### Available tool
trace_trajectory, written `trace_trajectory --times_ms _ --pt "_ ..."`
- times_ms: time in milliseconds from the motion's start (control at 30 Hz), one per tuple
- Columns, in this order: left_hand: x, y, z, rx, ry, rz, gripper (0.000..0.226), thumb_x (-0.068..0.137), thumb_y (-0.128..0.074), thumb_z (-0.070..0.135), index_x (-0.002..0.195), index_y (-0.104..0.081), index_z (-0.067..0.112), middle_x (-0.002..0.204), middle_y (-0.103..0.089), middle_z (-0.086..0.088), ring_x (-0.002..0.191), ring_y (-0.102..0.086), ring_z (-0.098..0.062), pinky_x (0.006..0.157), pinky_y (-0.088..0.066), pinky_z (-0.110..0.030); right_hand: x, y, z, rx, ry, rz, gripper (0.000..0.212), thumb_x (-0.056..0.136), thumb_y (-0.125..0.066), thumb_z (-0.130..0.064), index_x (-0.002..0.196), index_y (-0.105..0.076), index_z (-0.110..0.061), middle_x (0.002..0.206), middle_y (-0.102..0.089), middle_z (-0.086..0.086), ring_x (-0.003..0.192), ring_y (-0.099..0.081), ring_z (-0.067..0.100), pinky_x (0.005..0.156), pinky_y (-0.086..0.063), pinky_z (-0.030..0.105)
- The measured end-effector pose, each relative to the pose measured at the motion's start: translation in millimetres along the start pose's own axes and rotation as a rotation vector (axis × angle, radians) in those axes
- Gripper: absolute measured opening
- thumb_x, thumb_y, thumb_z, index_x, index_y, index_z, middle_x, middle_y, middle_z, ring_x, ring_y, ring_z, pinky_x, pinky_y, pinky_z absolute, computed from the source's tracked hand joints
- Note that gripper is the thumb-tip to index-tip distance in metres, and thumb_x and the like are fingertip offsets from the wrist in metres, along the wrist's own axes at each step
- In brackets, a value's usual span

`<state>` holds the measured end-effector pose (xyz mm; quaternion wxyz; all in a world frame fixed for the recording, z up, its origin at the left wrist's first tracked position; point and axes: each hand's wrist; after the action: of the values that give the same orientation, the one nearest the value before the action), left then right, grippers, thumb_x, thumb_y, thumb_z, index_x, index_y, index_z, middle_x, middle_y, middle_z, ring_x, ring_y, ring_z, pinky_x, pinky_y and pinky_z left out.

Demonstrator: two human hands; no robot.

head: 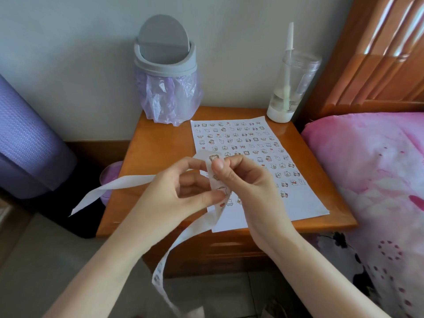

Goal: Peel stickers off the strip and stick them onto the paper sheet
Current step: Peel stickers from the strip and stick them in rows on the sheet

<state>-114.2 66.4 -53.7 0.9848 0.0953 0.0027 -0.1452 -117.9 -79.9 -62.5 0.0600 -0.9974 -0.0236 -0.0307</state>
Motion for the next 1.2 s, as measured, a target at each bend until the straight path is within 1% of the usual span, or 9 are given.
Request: trace_trajectory --times_ms 67,133,233,333,533,667,767,933,1200 --pt "0 2 -1 0.013 0.005 -0.009 0.043 0.062 -0.07 0.034 0.103 -0.058 0.028 0.088 -0.075 0.009 0.085 -0.071 -0.006 0.073 -0.055 -0.014 1 4 -1 0.011 -0.03 -0.029 0.028 0.07 -0.066 -0.035 0.081 -0.065 -0.009 0.074 -0.065 0.0 0.07 -0.059 0.012 0.065 -0.049 0.017" --pt "0 5 -2 0.024 0.015 -0.024 0.043 0.063 -0.069 0.035 0.105 -0.06 0.028 0.09 -0.074 0.01 0.088 -0.07 -0.007 0.08 -0.056 -0.023 1 9 -4 0.024 -0.063 -0.053 0.03 0.072 -0.066 -0.031 0.088 -0.065 -0.006 0.081 -0.068 0.005 0.066 -0.058 0.01 0.06 -0.047 0.018" --pt "0 7 -2 0.038 0.026 -0.037 0.037 0.071 -0.071 0.028 0.107 -0.061 0.025 0.096 -0.073 0.01 0.094 -0.069 -0.01 0.088 -0.055 -0.036 1 13 -5 -0.033 -0.071 -0.046 0.025 0.076 -0.064 -0.026 0.088 -0.068 -0.005 0.083 -0.072 0.007 0.061 -0.056 0.012 0.055 -0.046 0.018" --pt "0 7 -3 0.067 0.032 -0.046 0.033 0.076 -0.071 0.021 0.106 -0.06 0.029 0.094 -0.072 0.012 0.092 -0.069 -0.01 0.084 -0.057 -0.039 0 12 -4 -0.074 -0.04 -0.031 0.016 0.082 -0.063 -0.02 0.086 -0.068 -0.005 0.08 -0.072 0.003 0.06 -0.058 0.012 0.051 -0.047 0.019" --pt "1 4 -6 0.131 0.067 -0.096 0.049 0.076 -0.074 0.017 0.117 -0.051 0.034 0.094 -0.072 0.011 0.088 -0.07 -0.01 0.073 -0.06 -0.033 3 11 -3 -0.168 0.016 -0.032 0.016 0.081 -0.068 -0.011 0.096 -0.066 -0.006 0.085 -0.071 0.009 0.066 -0.065 0.016 0.052 -0.053 0.022" --pt "0 5 -6 0.08 0.061 -0.069 0.039 0.074 -0.068 0.033 0.112 -0.058 0.03 0.096 -0.073 0.01 0.093 -0.069 -0.009 0.087 -0.055 -0.034 3 11 -1 -0.227 0.079 0.006 0.021 0.079 -0.071 -0.01 0.097 -0.06 -0.012 0.079 -0.072 0.002 0.066 -0.067 0.017 0.054 -0.055 0.023" --pt "2 6 -7 -0.018 0.052 0.025 0.024 0.083 -0.057 0.036 0.1 -0.066 0.021 0.089 -0.074 0.003 0.087 -0.071 -0.013 0.084 -0.057 -0.037 1 11 0 -0.299 0.155 0.024 0.025 0.078 -0.071 -0.013 0.098 -0.056 -0.016 0.077 -0.071 -0.003 0.069 -0.068 0.016 0.054 -0.056 0.025" --pt "4 2 -11 -0.003 -0.005 0.127 0.016 0.088 -0.054 0.027 0.09 -0.068 0.018 0.077 -0.073 0.006 0.079 -0.071 -0.008 0.063 -0.055 -0.014 -3 8 2 -0.46 0.24 -0.003 0.019 0.083 -0.068 -0.017 0.092 -0.064 -0.034 0.08 -0.069 -0.01 0.081 -0.066 0.013 0.059 -0.057 0.029" --pt "6 1 -14 0.069 -0.069 0.133 0.014 0.088 -0.056 0.024 0.089 -0.07 0.02 0.076 -0.072 0.008 0.075 -0.071 -0.009 0.069 -0.059 -0.024 -4 10 3 -0.543 0.262 -0.004 0.022 0.083 -0.067 -0.017 0.089 -0.063 -0.038 0.085 -0.069 -0.017 0.086 -0.063 0.004 0.063 -0.054 0.018"
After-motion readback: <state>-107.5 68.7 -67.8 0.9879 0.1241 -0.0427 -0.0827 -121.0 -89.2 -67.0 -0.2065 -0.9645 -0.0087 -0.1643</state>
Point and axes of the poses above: each hand's wrist, its own x-axis towards the middle knuckle, its own y-axis out of the back of the hand, z = x × y
